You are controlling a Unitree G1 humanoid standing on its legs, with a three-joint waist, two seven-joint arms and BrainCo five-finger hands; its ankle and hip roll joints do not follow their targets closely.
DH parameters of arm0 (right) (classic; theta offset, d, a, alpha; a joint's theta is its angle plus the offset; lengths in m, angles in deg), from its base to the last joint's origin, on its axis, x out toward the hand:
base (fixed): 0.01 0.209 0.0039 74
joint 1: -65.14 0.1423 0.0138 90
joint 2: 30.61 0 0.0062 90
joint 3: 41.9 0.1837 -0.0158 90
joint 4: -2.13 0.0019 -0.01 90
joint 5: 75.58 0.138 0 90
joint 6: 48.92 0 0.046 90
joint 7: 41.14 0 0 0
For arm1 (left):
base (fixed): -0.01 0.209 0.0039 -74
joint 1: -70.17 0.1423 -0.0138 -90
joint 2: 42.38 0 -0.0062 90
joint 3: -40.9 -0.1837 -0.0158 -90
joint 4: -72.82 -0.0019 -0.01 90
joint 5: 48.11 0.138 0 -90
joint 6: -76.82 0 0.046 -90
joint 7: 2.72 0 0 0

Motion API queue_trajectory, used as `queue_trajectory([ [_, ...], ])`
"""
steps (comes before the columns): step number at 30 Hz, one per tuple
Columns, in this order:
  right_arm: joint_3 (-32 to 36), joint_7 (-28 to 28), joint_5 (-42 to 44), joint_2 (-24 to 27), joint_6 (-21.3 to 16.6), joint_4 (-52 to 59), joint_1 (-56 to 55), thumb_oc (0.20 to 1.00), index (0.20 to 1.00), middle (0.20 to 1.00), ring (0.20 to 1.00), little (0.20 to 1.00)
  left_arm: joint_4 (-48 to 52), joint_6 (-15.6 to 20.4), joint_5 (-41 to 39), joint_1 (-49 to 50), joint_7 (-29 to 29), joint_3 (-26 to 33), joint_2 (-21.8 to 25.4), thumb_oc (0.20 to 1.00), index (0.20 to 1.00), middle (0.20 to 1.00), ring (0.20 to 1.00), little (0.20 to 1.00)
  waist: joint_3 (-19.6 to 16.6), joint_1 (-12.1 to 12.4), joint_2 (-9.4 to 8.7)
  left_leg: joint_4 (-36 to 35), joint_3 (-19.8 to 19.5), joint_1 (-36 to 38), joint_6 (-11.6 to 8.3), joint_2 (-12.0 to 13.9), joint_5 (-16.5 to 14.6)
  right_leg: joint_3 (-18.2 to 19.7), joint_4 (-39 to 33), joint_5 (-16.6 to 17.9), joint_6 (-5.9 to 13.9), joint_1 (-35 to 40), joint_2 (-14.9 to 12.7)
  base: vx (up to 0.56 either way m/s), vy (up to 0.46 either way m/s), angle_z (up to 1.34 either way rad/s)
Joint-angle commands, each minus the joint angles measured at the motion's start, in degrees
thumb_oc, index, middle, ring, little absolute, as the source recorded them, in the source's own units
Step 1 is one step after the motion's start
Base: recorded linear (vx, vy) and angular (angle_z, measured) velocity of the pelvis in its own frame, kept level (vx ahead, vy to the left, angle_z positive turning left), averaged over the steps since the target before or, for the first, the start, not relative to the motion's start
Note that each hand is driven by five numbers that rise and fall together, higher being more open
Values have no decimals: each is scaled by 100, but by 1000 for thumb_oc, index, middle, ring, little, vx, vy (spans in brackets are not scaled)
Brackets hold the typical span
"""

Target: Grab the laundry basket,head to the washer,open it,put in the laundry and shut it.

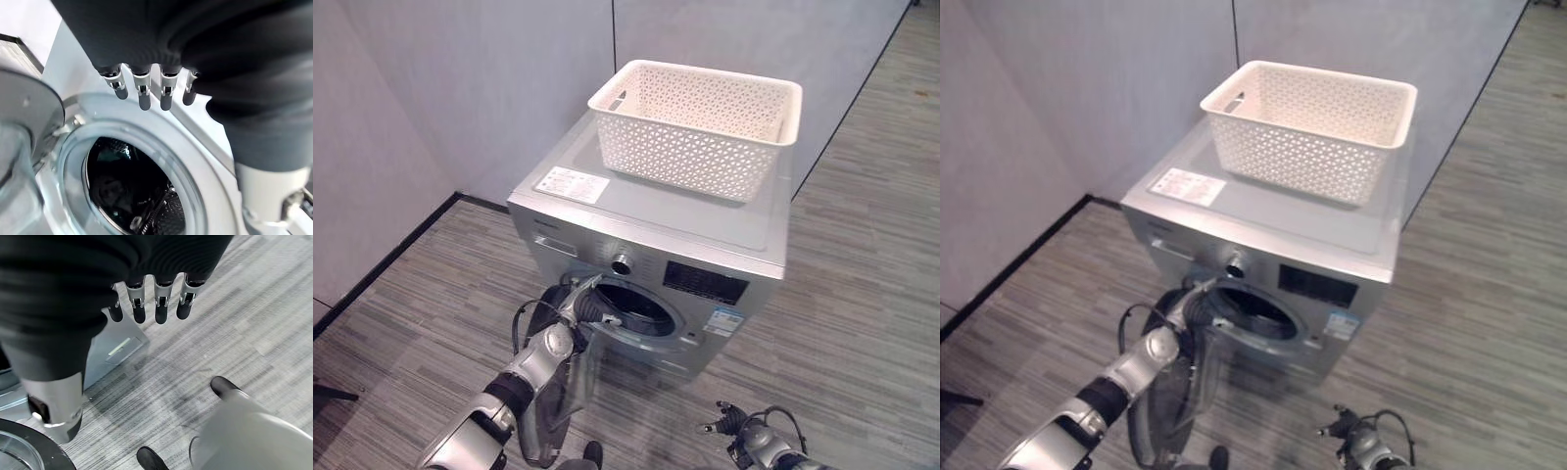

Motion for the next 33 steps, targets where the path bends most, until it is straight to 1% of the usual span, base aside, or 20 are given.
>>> queue_trajectory([
  [1,-143,-109,33,189,-62,-25,-57,1000,1000,1000,1000,1000,127,233,-160,-620,208,157,-171,1000,1000,1000,1000,1000,75,-22,-333,415,-32,-635,-273,103,103,-300,-467,271,-5,232,43,-345,-266,-13],
  [2,-144,-134,55,253,-63,-10,-24,1000,1000,1000,1000,1000,168,231,-169,-680,275,208,-158,1000,1000,1000,1000,1000,146,-71,-360,586,16,-709,-282,108,47,-363,-477,323,-41,163,47,-293,-147,29],
  [4,-141,-155,78,327,-41,-59,37,1000,1000,1000,1000,1000,307,227,-193,-739,333,347,-128,1000,1000,1000,1000,1000,201,-139,-371,1060,8,-600,-237,79,-244,-408,-391,368,-141,28,57,-242,-85,51],
  [5,-127,-156,87,350,-31,-100,41,1000,1000,1000,1000,1000,468,230,-174,-716,367,426,-82,1000,1000,1000,1000,1000,196,-150,-354,1134,17,-455,-227,83,-380,-421,-339,356,-187,-19,79,-139,-9,26],
  [6,-99,-153,84,367,-18,-164,29,1000,1000,1000,1000,1000,613,239,-104,-691,407,487,-43,1000,1000,1000,1000,1000,119,-192,-309,962,55,-162,-220,137,-482,-443,-308,334,-208,-70,127,-68,45,19],
  [7,-28,-141,102,365,-10,-246,-23,1000,1000,1000,1000,1000,845,241,1,-685,462,554,16,1000,1000,1000,1000,1000,21,-234,-259,787,76,-17,-217,235,-388,-466,-322,338,-202,-100,148,-18,45,10],
  [8,-33,-141,102,365,-13,-249,-27,1000,1000,1000,1000,1000,873,227,6,-664,455,562,20,1000,1000,1000,1000,1000,19,-238,-253,748,74,10,-225,247,-375,-470,-322,334,-208,-90,159,-23,27,8],
  [9,39,-148,151,355,-7,-287,-70,1000,1000,1000,1000,1000,1008,221,89,-656,500,610,73,1000,1000,1000,1000,1000,-20,-261,-223,634,113,51,-229,319,-293,-499,-307,325,-222,-93,186,29,3,29],
  [10,256,-151,321,316,-5,-404,-256,1000,1000,1000,1000,1000,1380,222,254,-619,622,814,245,1000,1000,1000,1000,1000,-162,-314,-163,242,150,244,-259,405,-220,-565,-307,306,-234,-24,227,46,18,44],
  [13,343,-68,352,259,25,-519,-417,1000,1000,1000,1000,1000,1775,165,461,-626,832,1263,580,1000,1000,1000,1000,1000,-282,-288,-122,73,53,377,-304,389,-194,-606,-337,338,-228,93,207,34,34,55],
  [14,331,-67,350,256,24,-521,-417,1000,1000,1000,1000,1000,1807,150,467,-600,821,1281,590,1000,1000,1000,1000,1000,-274,-299,-124,62,55,399,-302,387,-191,-606,-347,340,-225,113,206,17,33,23],
  [15,243,17,231,245,22,-478,-439,1000,1000,1000,1000,1000,1913,115,508,-563,952,1632,762,1000,1000,1000,1000,1000,-325,-256,-113,1,74,499,-304,361,-247,-609,-400,398,-189,178,173,26,37,0],
  [16,189,66,157,243,13,-426,-460,1000,1000,1000,1000,1000,1860,89,547,-511,1044,1866,861,1000,1000,1000,1000,1000,-405,-239,-94,-129,114,622,-304,364,-268,-566,-488,446,-155,229,173,45,43,-3],
  [17,169,86,156,244,2,-381,-481,1000,1000,1000,1000,1000,1783,67,573,-467,1080,1962,907,1000,1000,1000,1000,1000,-452,-237,-84,-221,171,703,-316,383,-253,-542,-567,479,-137,285,183,43,25,-6],
  [19,176,90,174,243,-11,-343,-491,1000,1000,1000,1000,1000,1643,32,562,-463,1094,2018,932,1000,1000,1000,1000,1000,-482,-245,-81,-265,207,743,-329,394,-241,-528,-615,495,-124,316,189,39,12,-10],
  [20,136,120,157,225,-31,-239,-503,1000,1000,1000,1000,1000,1240,-62,536,-447,1112,2117,990,1000,1000,1000,1000,1000,-526,-276,-79,-325,263,800,-350,411,-212,-495,-728,555,-95,383,189,46,13,-24],
  [22,86,142,99,222,-32,-178,-517,1000,1000,1000,1000,1000,1011,-124,480,-417,1138,2209,1051,1000,1000,1000,1000,1000,-536,-288,-87,-375,305,850,-359,415,-203,-472,-793,599,-72,414,192,58,11,-26],
  [25,-13,200,-23,221,-18,11,-592,1000,1000,1000,1000,1000,651,-266,416,-349,1243,2410,1181,1000,1000,1000,1000,1000,-514,-302,-121,-387,358,880,-368,423,-203,-424,-872,645,-45,457,193,50,9,-22],
  [28,-63,242,-87,261,-14,135,-638,1000,1000,1000,1000,1000,5,-389,327,-491,1340,2480,1395,1000,1000,1000,1000,1000,-454,-351,-143,-390,396,824,-374,433,-188,-380,-885,682,-13,402,185,17,21,-11],
  [33,-59,281,-128,342,-21,297,-680,1000,1000,1000,1000,1000,-752,-590,388,-607,1365,2633,1921,1000,1000,1000,1000,1000,-272,-432,-246,-413,547,584,-338,451,-153,-229,-869,790,34,40,189,-40,20,-12],
])
